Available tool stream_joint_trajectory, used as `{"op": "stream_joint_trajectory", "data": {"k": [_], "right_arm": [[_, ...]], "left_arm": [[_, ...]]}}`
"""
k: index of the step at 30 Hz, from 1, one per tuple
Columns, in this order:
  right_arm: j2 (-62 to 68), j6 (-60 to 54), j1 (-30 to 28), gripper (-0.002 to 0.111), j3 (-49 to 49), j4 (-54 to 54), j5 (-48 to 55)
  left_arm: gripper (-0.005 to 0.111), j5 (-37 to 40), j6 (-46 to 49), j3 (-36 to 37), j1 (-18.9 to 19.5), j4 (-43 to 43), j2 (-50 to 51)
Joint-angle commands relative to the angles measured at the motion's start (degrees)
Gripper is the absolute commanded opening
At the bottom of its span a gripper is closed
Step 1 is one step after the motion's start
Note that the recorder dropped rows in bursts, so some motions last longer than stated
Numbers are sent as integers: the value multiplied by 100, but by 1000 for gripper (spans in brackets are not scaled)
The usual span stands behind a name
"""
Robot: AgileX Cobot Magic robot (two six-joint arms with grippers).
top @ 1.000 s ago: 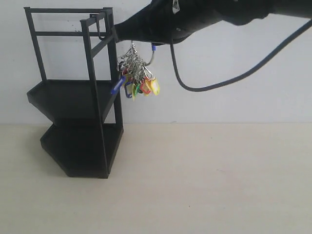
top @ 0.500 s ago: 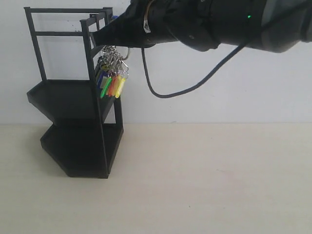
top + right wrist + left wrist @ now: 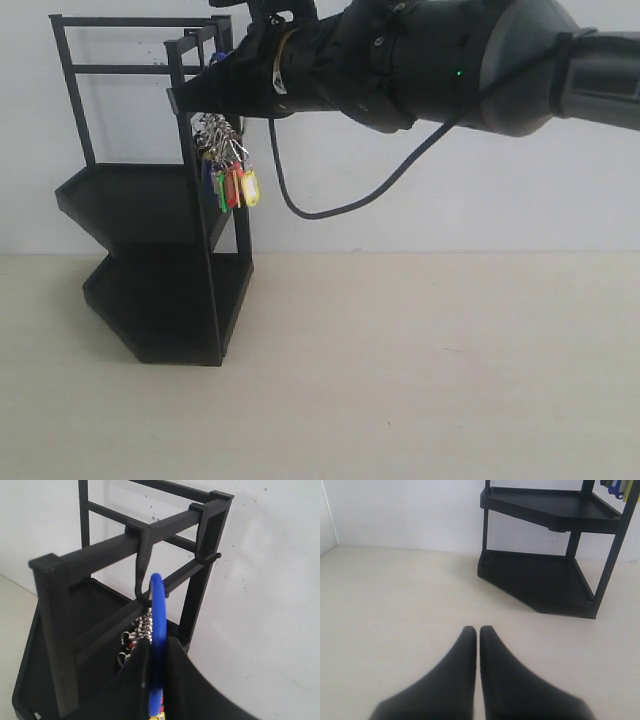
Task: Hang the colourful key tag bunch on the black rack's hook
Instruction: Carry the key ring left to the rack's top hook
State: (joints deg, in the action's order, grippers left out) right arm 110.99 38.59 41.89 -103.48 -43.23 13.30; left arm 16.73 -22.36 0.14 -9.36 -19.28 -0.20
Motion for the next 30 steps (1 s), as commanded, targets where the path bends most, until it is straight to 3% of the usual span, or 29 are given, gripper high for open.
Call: {"op": "stream_joint_trajectory", "data": {"k": [1,20,23,28,30], "right_arm": [[-45,53,52,0,-75,-65,-271],[156,175,52,2,-75,-65,-652],[156,175,52,15,-75,-65,-665],[156,175,52,55,-75,-65,-665],[156,175,52,60,-75,-65,-651]], "left_arm": [[4,-20,-36,-14,-48,5,20],[4,-20,-36,-14,-48,5,20],[4,-20,-36,-14,-48,5,20],[4,-20,-36,-14,-48,5,20],[4,-20,-36,-14,-48,5,20]]}}
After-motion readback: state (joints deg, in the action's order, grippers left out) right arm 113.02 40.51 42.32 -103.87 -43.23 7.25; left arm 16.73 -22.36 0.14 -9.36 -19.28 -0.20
